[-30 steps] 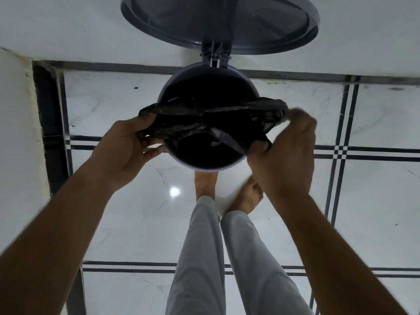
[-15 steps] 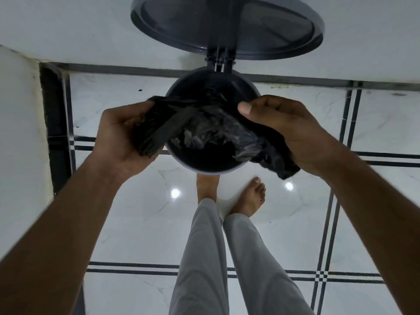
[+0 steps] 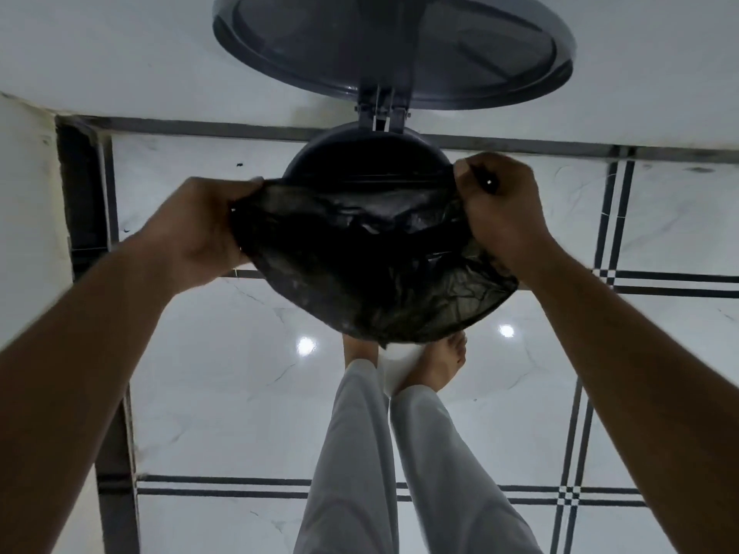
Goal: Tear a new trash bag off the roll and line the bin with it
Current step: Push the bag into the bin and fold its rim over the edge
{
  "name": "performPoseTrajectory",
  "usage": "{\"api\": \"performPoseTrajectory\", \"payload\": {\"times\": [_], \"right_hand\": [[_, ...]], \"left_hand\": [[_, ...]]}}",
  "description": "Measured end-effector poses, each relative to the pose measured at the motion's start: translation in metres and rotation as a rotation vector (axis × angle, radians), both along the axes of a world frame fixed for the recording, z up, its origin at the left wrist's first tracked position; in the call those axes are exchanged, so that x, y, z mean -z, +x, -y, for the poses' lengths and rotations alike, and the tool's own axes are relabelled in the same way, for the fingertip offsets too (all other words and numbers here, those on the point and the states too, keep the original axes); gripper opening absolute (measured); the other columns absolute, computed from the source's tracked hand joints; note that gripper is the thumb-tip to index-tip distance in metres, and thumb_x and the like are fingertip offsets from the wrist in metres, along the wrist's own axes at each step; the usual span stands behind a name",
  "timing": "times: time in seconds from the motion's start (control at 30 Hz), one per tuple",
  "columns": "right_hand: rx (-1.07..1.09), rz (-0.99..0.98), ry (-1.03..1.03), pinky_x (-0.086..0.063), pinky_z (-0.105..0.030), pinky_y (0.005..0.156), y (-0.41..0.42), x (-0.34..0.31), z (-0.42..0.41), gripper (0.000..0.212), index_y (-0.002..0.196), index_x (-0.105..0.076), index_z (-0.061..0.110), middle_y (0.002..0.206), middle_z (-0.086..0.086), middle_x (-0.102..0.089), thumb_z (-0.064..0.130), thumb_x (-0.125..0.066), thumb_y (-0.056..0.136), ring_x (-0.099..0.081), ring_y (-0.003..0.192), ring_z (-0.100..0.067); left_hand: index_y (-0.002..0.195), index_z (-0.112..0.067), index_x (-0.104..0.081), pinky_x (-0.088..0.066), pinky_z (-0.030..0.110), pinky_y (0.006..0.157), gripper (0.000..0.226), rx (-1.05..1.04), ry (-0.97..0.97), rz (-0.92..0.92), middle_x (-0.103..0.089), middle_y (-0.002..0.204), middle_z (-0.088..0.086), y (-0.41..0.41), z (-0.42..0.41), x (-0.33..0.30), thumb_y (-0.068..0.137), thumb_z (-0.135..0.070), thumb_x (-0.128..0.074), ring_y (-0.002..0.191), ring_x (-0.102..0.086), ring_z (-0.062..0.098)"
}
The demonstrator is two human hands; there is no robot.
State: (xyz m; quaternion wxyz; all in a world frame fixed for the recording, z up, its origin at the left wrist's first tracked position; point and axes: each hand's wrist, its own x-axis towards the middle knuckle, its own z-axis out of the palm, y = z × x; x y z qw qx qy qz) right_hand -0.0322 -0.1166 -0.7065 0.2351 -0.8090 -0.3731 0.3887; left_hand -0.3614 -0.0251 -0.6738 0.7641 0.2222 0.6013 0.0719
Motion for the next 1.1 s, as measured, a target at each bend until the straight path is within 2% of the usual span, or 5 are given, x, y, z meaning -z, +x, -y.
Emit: {"api": "performPoseTrajectory", "payload": {"times": [0.43, 0.57, 0.73, 0.93, 1.1], "right_hand": [[0.403, -0.126, -0.137, -0.067, -0.033, 0.093, 0.028, 0.075, -0.06, 0.03, 0.081, -0.082, 0.025, 0.088, 0.007, -0.083, 0.052, -0.084, 0.094, -0.08, 0.088, -0.013], [0.401, -0.263, -0.227, -0.068, -0.034, 0.092, 0.028, 0.077, -0.044, 0.033, 0.081, -0.085, 0.021, 0.089, 0.005, -0.085, 0.052, -0.095, 0.083, -0.083, 0.089, -0.015], [0.426, -0.328, -0.228, -0.055, -0.021, 0.057, 0.022, 0.06, -0.005, 0.023, 0.079, -0.079, 0.021, 0.069, 0.008, -0.075, 0.032, -0.086, 0.097, -0.069, 0.064, -0.009], [0.536, -0.359, -0.321, -0.059, -0.037, 0.074, 0.013, 0.046, 0.044, 0.032, 0.09, -0.081, 0.005, 0.08, -0.003, -0.073, 0.035, -0.081, 0.101, -0.069, 0.077, -0.02], [0.663, -0.427, -0.343, -0.056, -0.028, 0.063, 0.003, 0.034, 0.069, 0.047, 0.092, -0.076, 0.001, 0.083, -0.006, -0.074, 0.047, -0.082, 0.099, -0.067, 0.071, -0.019]], "left_hand": [[0.124, -0.018, -0.075, -0.065, 0.033, 0.094, 0.032, 0.128, 0.057, -0.243, -0.084, 0.108, 0.001, 0.056, -0.096, 0.078, 0.099, -0.036, -0.076, 0.086, -0.08, 0.014], [0.087, -0.018, -0.069, -0.061, 0.022, 0.05, 0.025, 0.466, 0.068, -0.434, -0.075, 0.071, 0.0, 0.041, -0.082, 0.09, 0.101, -0.038, -0.072, 0.051, -0.071, 0.008], [0.092, -0.026, -0.072, -0.051, 0.031, 0.077, 0.027, 0.496, -0.073, -0.433, -0.076, 0.08, -0.005, -0.002, -0.059, 0.092, 0.103, -0.05, -0.064, 0.08, -0.064, 0.015], [0.091, -0.028, -0.083, -0.059, 0.042, 0.092, 0.05, 0.191, -0.25, -0.186, -0.08, 0.103, 0.001, -0.039, -0.019, 0.08, 0.06, -0.064, -0.095, 0.094, -0.08, 0.02], [0.122, -0.023, -0.078, -0.064, 0.04, 0.095, 0.053, -0.174, -0.296, -0.005, -0.073, 0.137, -0.004, -0.043, 0.019, 0.081, 0.09, -0.066, -0.073, 0.117, -0.074, 0.019]]}}
